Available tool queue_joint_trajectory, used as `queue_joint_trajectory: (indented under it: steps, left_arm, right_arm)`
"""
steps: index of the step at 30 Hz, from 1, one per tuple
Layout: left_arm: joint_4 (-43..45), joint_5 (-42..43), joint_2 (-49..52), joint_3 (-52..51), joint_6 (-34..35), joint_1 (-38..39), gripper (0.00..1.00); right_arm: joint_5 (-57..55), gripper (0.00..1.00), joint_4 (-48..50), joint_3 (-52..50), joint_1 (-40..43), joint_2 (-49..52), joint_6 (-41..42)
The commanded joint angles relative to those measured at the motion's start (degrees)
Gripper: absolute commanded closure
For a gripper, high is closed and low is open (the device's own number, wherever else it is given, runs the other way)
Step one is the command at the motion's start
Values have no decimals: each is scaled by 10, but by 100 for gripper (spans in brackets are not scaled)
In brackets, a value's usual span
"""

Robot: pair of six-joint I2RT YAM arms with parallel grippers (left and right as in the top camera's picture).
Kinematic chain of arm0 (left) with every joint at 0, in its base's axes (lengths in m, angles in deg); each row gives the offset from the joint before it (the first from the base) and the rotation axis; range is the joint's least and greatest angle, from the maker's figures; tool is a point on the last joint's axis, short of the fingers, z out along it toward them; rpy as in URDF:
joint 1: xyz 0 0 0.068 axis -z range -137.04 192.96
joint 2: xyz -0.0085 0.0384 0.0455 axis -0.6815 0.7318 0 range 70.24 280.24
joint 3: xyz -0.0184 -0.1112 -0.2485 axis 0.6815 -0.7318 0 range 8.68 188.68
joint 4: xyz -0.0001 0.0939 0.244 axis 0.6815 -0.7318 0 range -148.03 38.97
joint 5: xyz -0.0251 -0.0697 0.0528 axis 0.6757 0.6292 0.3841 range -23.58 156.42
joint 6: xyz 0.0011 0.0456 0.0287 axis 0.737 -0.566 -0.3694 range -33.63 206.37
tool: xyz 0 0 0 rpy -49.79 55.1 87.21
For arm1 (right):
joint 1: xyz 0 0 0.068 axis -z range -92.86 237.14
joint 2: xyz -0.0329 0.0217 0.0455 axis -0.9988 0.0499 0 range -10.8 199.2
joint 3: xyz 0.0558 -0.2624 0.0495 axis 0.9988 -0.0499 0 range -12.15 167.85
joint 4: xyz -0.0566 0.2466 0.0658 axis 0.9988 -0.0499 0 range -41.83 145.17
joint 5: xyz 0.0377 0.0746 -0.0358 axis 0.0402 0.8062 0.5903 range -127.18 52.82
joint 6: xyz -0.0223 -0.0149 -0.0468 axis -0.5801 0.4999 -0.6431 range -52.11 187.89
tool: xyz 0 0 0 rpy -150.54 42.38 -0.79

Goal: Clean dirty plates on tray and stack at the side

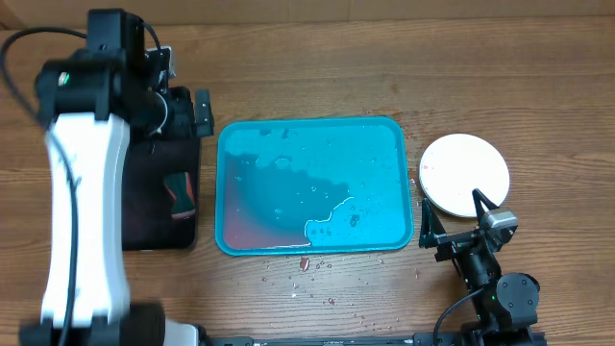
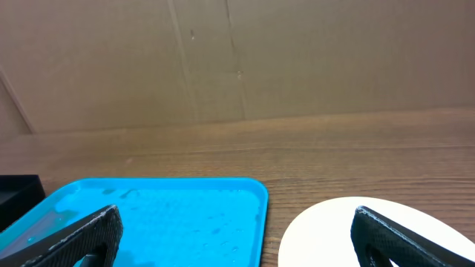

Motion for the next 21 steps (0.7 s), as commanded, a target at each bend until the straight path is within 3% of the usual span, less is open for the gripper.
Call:
queue_joint_trajectory:
  steps: [1, 10, 17, 21]
  left_arm:
    - [-1, 2, -137, 10, 5, 28, 0]
    - [-6, 2, -329, 10, 5, 29, 0]
    - [-7, 2, -394, 10, 5, 29, 0]
    - [-49, -9, -420, 7, -1, 29, 0]
  right_arm:
    - [5, 0, 2, -6, -4, -6, -10]
    - [5, 0, 2, -6, -4, -6, -10]
    - [5, 0, 2, -6, -4, -6, -10]
    - [5, 0, 3, -6, -4, -6, -10]
